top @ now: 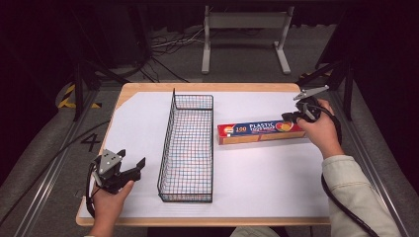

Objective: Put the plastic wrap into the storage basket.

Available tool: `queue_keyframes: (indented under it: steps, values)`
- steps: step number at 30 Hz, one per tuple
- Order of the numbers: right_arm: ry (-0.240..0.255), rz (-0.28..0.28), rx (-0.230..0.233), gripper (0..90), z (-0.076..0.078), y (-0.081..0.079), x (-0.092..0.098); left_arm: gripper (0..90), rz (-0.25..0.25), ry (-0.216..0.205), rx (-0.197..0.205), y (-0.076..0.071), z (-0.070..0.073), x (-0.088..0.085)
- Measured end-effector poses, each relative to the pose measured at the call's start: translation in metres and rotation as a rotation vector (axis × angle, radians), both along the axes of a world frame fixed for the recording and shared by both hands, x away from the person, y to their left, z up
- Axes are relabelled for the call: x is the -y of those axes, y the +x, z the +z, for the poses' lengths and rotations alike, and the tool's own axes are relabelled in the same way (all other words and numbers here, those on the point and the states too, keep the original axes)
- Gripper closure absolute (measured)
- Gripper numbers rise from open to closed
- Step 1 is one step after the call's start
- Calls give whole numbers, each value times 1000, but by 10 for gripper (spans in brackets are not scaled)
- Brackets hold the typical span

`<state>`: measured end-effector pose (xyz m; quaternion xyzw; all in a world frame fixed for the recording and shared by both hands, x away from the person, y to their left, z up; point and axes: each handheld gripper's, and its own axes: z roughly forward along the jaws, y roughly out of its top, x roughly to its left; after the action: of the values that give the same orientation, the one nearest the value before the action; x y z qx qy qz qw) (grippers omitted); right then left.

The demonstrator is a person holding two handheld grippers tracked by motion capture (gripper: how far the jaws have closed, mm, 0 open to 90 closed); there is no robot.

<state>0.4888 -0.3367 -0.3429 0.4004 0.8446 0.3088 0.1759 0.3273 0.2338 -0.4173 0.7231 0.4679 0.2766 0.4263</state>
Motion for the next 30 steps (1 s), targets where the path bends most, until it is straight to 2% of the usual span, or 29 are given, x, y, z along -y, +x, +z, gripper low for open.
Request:
queue_keyframes:
  steps: [3, 8, 12, 14, 16, 20, 23, 27, 28, 30]
  values:
    - [-28, -27, -13, 900, -1, 13, 3, 250, 0, -1, -2, 1, -1, 0]
    - [-52, -44, -34, 900, -2, 22, 3, 250, 4, 0, -9, 1, -2, 0]
    - [-73, -85, -64, 900, -6, 34, 6, 250, 3, 2, -6, 1, -2, 0]
    - [-100, -108, -80, 900, -9, 41, 7, 250, 2, 6, -7, 1, -2, 1]
    - [-100, -113, -85, 900, -10, 44, 8, 250, 1, 8, -7, 1, -2, 1]
    - [-128, -133, -110, 900, -16, 52, 10, 250, 3, 3, -5, 1, -3, 0]
    - [-125, -135, -117, 900, -20, 54, 10, 250, 5, 4, -7, 1, -3, -1]
    - [-140, -152, -143, 900, -31, 58, 12, 249, -4, 62, 12, -1, -2, 5]
    - [-147, -161, -148, 877, -34, 59, 14, 249, -10, 69, 16, -1, -2, 6]
    - [-177, -190, -157, 887, -37, 61, 17, 249, -19, 82, 14, -1, -2, 9]
